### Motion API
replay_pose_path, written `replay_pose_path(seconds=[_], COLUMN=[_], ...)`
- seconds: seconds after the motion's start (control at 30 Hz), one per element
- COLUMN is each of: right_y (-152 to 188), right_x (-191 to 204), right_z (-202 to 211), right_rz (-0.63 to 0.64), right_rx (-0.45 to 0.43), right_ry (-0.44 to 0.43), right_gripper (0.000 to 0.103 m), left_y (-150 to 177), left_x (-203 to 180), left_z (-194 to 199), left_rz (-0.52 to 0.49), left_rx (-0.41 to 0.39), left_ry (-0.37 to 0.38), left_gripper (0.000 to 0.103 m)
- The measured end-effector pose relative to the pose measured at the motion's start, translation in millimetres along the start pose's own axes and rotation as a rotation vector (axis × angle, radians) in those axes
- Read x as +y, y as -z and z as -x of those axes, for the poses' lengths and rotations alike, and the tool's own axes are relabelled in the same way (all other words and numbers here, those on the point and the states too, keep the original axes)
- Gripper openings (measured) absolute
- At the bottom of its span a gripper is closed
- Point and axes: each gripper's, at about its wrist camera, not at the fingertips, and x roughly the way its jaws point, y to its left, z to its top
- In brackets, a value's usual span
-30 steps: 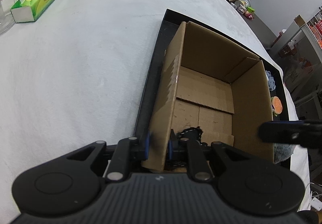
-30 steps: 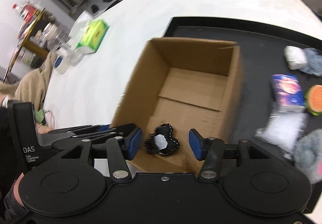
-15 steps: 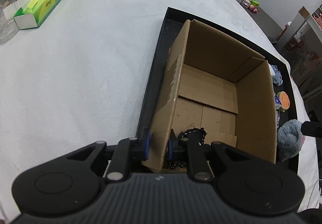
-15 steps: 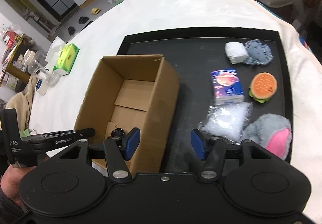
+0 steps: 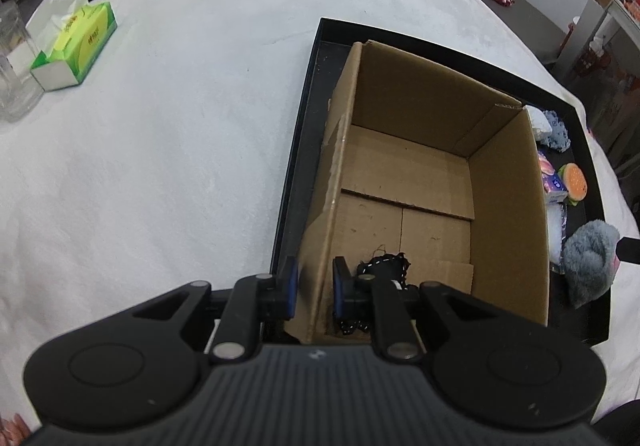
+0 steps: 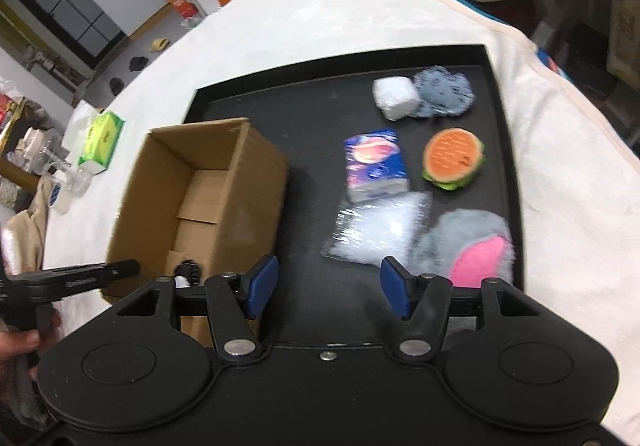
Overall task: Organize soft objects
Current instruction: 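Carry the scrunchie into the cardboard box and open the right gripper, then grasp the grey plush with pink patch with the right gripper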
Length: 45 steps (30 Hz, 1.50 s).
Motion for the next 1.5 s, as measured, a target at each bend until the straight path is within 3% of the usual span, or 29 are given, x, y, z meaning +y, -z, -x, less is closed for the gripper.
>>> replay_pose_path(seconds=[0.07, 0.23, 0.3, 0.43, 0.63, 1.1, 1.2, 1.23, 1.27, 1.5], right_y=[2.4, 7.2, 8.3, 10.2, 15.7, 25.8, 28.5, 29.2, 29.9, 32.7], right_x=[-9.4, -29.7, -36.4, -47.7, -64.6, -71.5, -69.4, -69.4, -69.3, -66.2], right_z=[-0.9, -3.8, -4.2, -3.1, -11.6, -44.3, -49.1, -50.0, -50.9, -43.7], right_rz=[-0.011, -0.034, -0.044, -0.041, -0.058, -0.050, -0.035, -0.034, -0.029, -0.007], right_rx=[0.003, 0.002, -0.001, -0.017, -0.003, 0.006, -0.004, -0.005, -0.004, 0.009], right_ry=[0.006, 0.035, 0.049, 0.076, 0.099, 0.121, 0.135, 0.142, 0.152, 0.177], right_gripper=[0.061, 0.074, 0.083, 0.091, 0.092, 0.093, 0.088, 0.077, 0.058, 0.053], left_y=[-2.0, -4.7, -5.0, -7.1, -9.5, -14.4, -14.5, -14.5, -14.4, -13.3], left_x=[-3.3, -11.7, -16.9, -25.6, -36.8, -44.3, -43.0, -42.3, -42.1, -43.6], left_z=[1.0, 4.1, 4.4, 3.9, 1.8, -2.2, -3.7, -3.9, -3.9, 1.0], left_rz=[-0.001, -0.024, -0.035, -0.051, -0.087, -0.097, -0.091, -0.089, -0.087, -0.105], left_rx=[0.007, 0.014, 0.014, 0.022, 0.028, 0.059, 0.066, 0.069, 0.069, 0.055], left_ry=[-0.014, -0.026, -0.038, -0.056, -0.078, -0.133, -0.130, -0.131, -0.131, -0.101], left_gripper=[0.019, 0.063, 0.068, 0.071, 0.082, 0.084, 0.084, 0.084, 0.084, 0.084])
